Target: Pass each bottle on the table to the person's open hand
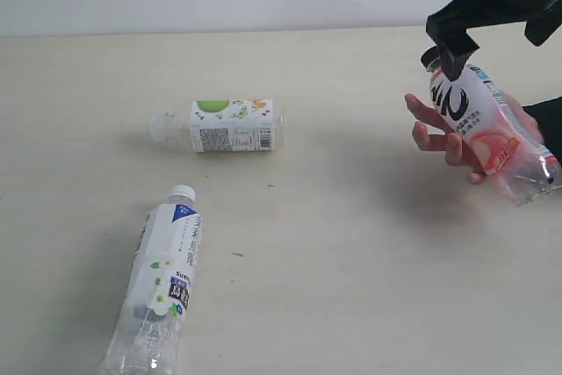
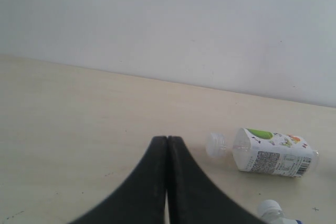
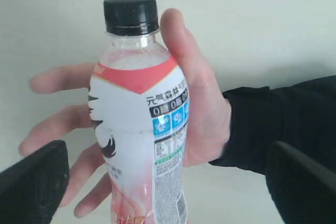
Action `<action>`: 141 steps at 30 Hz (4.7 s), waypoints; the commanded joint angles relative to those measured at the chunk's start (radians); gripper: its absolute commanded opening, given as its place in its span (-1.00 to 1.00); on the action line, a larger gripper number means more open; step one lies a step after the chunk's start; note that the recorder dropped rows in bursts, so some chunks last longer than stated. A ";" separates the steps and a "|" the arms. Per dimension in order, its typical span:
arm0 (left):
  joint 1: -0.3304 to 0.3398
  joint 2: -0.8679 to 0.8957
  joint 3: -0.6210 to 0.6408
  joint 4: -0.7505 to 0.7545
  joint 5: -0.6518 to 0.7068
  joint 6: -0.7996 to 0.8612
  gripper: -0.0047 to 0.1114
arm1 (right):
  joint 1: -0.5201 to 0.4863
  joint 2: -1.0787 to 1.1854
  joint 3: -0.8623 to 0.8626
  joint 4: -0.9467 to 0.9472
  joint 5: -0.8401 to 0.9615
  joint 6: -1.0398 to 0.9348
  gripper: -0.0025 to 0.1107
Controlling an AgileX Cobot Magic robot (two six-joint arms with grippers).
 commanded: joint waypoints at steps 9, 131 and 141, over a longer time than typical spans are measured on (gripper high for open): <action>-0.005 -0.007 0.004 -0.005 -0.002 0.000 -0.92 | -0.003 -0.503 0.247 0.076 -0.193 -0.044 -0.94; -0.006 1.137 -0.933 -0.508 1.002 0.480 0.01 | -0.003 -1.619 1.544 0.406 -1.197 0.166 -0.96; -0.006 1.205 -0.788 -0.653 1.004 0.536 -0.02 | -0.003 -1.619 1.544 0.408 -1.197 0.168 -0.96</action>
